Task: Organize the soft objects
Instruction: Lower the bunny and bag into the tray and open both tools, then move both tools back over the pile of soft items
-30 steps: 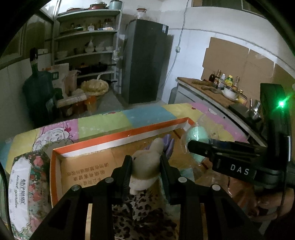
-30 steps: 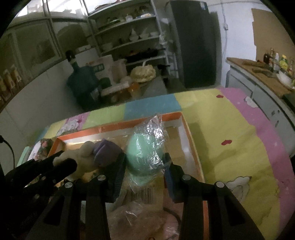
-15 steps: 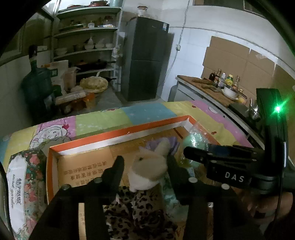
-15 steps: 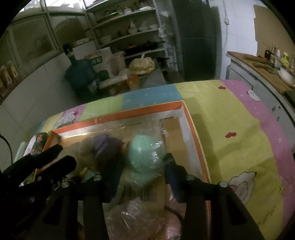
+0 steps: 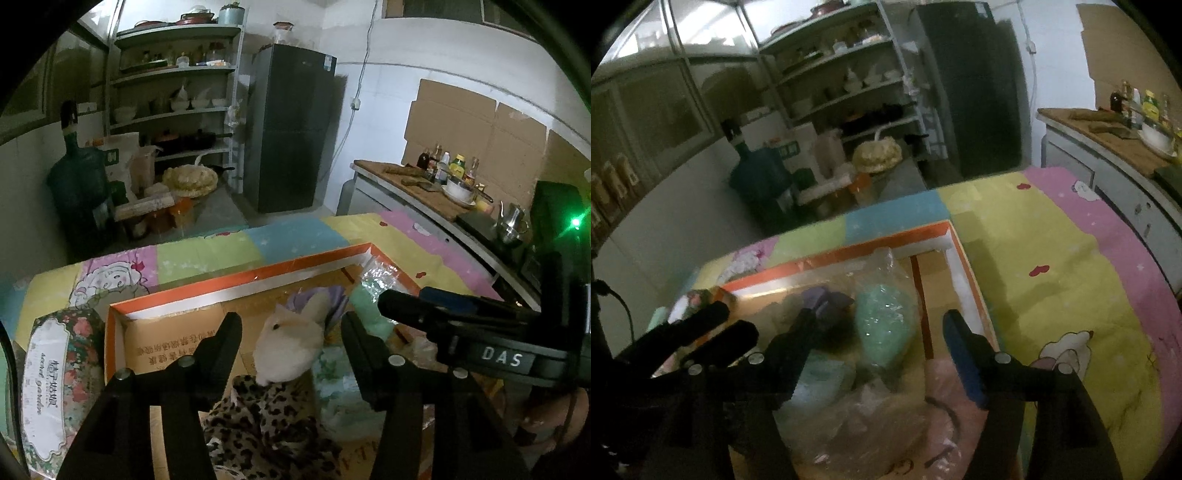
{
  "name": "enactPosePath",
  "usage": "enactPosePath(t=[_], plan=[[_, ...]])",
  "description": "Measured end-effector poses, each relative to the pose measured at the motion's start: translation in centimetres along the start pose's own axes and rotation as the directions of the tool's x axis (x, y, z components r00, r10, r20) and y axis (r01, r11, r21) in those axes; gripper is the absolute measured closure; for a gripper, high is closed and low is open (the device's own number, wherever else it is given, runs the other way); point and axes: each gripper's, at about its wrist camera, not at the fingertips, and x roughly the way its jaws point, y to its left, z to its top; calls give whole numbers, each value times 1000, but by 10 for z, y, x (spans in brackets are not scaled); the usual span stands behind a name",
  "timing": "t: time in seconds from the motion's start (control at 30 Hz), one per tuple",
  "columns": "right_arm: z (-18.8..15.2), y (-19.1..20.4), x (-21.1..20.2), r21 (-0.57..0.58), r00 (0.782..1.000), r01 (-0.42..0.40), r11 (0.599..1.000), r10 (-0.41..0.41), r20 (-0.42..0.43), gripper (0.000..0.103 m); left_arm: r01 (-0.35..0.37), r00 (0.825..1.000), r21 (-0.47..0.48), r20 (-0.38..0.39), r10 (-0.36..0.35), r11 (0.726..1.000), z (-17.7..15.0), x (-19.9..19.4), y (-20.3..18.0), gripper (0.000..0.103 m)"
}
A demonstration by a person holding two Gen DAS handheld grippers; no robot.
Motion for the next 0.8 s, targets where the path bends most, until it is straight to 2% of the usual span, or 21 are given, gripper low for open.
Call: enactPosePath(t=[0.3,0.7,0.8], plan=[[-2,13,-33,24,996,-16,1000,13,90,31,12,998,7,54,-12,1000,5,-23,-1,47],[-15,34,-66,24,986,-39,999,34,163,31,28,994,9,101,-29,1000,4,-51,3,47],[-18,35,-73,38,983,-41,998,33,181,28,38,993,7,111,-38,999,4,-58,4,47]])
